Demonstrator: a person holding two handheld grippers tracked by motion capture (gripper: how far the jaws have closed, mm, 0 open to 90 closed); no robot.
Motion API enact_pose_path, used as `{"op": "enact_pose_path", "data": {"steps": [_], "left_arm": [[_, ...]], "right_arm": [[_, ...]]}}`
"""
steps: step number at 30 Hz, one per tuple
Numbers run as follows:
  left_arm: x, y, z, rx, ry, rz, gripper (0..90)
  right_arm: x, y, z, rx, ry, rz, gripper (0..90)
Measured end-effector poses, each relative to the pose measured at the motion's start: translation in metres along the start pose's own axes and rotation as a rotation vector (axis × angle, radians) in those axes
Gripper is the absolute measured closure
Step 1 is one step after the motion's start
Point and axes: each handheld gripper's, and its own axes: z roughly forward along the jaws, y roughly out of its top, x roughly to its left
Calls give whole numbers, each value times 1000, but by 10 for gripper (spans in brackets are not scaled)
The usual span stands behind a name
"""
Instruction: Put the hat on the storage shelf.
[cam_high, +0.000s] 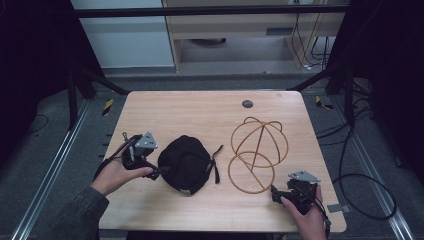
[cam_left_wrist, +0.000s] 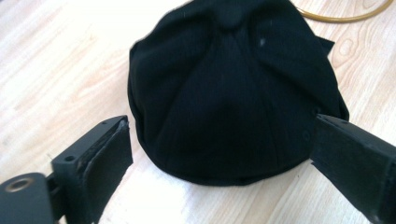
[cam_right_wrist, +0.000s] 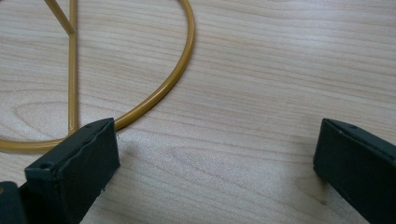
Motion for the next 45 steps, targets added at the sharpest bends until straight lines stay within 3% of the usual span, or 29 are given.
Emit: {"op": "enact_pose_path", "data": {"steps": [4,7,8,20,27,45], "left_arm": [[-2,18,1,47,4,44,71],[-3,26,3,55,-3,60,72],[-5,32,4,72,-2,84,72],[-12,63,13,123,-16,143,89],[-12,71,19,161,-5,162,99],[-14,75,29,180,2,165,160]], "right_arm": [[0,0,0,0,1,-1,3],[0,0,0,0,1,-1,4],[0,0,0,0,1,-1,4],[0,0,0,0,1,0,4],[0,0,0,0,1,0,4],[0,0,0,0,1,0,4]]}}
